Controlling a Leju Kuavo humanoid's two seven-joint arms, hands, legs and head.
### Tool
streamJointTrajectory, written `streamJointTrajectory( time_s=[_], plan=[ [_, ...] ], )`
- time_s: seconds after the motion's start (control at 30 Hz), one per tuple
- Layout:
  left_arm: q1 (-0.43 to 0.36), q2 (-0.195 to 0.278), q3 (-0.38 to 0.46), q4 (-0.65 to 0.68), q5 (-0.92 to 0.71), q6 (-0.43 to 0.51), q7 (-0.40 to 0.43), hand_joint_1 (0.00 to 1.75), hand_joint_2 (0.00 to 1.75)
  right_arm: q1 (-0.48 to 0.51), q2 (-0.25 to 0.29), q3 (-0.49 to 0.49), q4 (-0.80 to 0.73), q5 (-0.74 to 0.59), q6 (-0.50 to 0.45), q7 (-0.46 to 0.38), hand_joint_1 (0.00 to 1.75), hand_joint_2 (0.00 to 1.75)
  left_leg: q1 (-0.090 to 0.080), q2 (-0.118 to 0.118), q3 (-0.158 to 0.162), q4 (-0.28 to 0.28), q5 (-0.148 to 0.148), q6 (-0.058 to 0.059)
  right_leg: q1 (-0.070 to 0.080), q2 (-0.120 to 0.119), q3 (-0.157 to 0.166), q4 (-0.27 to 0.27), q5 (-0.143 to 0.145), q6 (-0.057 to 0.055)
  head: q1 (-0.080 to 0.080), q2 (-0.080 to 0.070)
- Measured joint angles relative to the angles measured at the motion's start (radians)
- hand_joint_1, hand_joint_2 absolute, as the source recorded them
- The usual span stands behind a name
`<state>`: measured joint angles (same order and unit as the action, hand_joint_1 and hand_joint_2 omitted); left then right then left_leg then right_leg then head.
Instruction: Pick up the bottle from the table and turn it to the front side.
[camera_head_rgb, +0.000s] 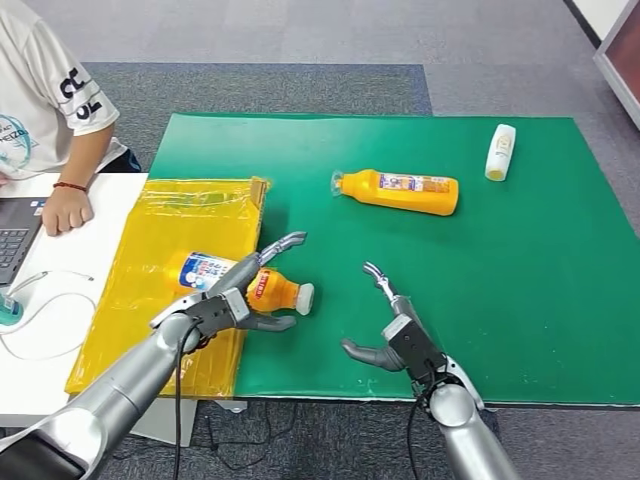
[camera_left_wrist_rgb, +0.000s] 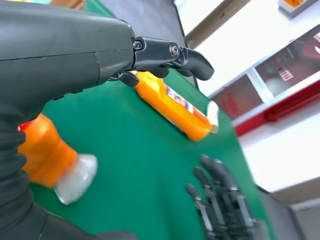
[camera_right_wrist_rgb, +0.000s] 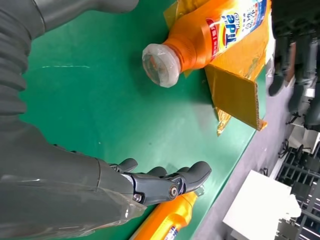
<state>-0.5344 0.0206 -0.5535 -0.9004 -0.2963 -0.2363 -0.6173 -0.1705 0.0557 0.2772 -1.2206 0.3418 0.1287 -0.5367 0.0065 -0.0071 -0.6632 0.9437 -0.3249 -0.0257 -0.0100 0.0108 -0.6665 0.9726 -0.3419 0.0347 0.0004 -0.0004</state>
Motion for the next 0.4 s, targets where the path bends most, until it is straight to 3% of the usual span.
streamJointTrajectory(
  time_s=[0.23,0.4],
  plan=[
    [0.119,-0.004,0.095,-0.137,0.334,-0.359,-0.014,0.00,1.75,-0.002,0.000,0.000,-0.001,-0.040,0.038,-0.007,0.00,1.75,0.000,0.000,0.000,0.000,-0.001,0.000,0.000,0.000,0.000,0.000,-0.001,0.000,0.000,0.000],
    [0.214,-0.012,0.177,-0.234,0.444,-0.516,-0.014,0.00,1.75,0.010,-0.004,-0.001,-0.019,-0.127,0.118,-0.030,0.00,1.75,0.000,0.000,0.000,0.000,-0.002,-0.001,0.000,0.000,-0.001,0.000,-0.002,0.000,0.000,0.000]
  ],
)
